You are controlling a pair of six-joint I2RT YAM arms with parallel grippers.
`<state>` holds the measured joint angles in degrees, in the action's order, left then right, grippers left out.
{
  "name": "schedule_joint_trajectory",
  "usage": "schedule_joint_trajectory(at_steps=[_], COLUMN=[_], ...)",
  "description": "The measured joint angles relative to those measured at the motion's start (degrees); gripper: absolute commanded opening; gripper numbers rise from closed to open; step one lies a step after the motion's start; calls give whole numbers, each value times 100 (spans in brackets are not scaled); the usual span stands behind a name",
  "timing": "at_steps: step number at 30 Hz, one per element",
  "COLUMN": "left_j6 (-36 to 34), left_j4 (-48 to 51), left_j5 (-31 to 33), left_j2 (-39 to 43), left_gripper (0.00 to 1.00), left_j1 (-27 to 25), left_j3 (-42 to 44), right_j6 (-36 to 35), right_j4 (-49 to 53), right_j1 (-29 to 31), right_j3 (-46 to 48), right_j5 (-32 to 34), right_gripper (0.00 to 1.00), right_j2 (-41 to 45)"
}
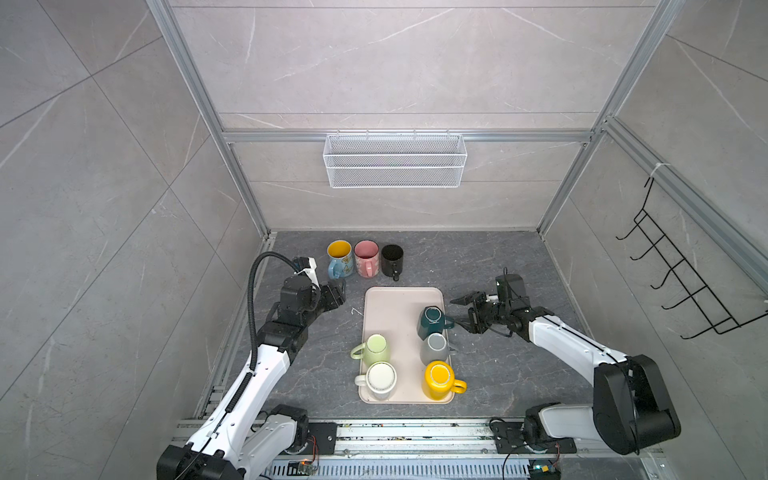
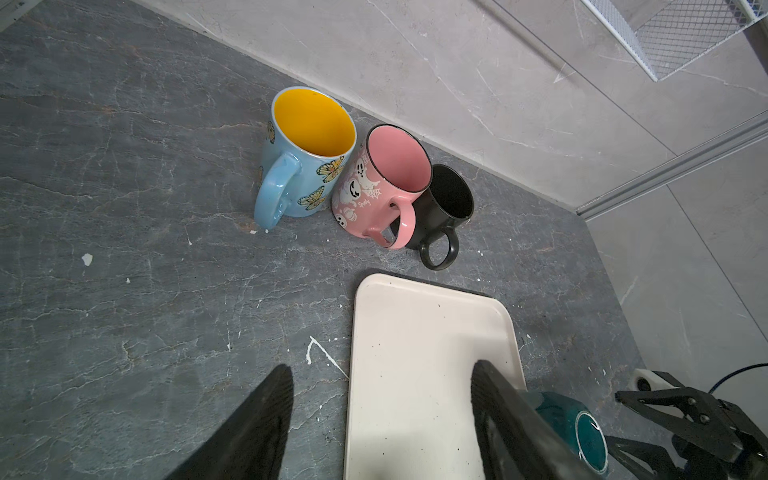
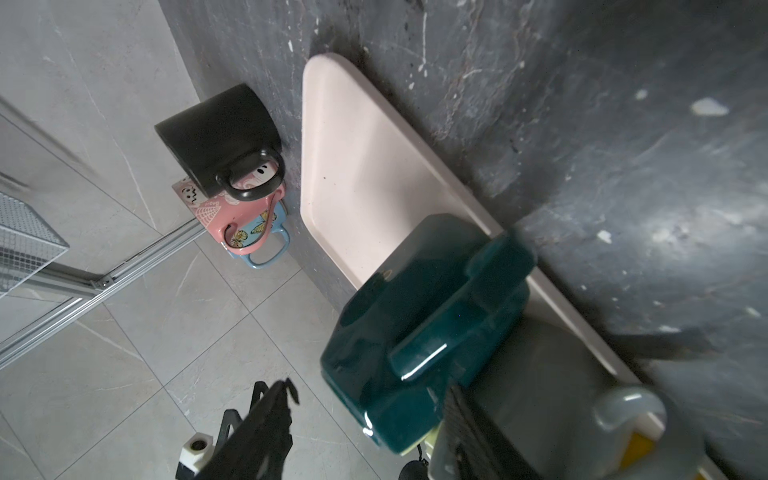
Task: Turn the mug right side up
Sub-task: 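Lower the right gripper onto the upside-down dark green mug on the tray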
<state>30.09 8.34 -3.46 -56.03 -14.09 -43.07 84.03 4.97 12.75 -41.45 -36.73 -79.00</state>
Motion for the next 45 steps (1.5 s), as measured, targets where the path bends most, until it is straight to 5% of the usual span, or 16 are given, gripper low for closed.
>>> schedule_joint_trajectory(at_steps=[22,45], left_j6=[127,120], left_j4=[39,48], left_j5=[37,39], left_j2=[-221,-229], left_gripper=[70,70], left_j1=[0,0], left_j3=[-11,-11], right_j6=[2,289], right_j4=[-446,-1117], right_j1=[111,258], right_j3=[186,87], right_j5=[-35,-15], right_gripper=[58,32], right_j2=[-468,-1137])
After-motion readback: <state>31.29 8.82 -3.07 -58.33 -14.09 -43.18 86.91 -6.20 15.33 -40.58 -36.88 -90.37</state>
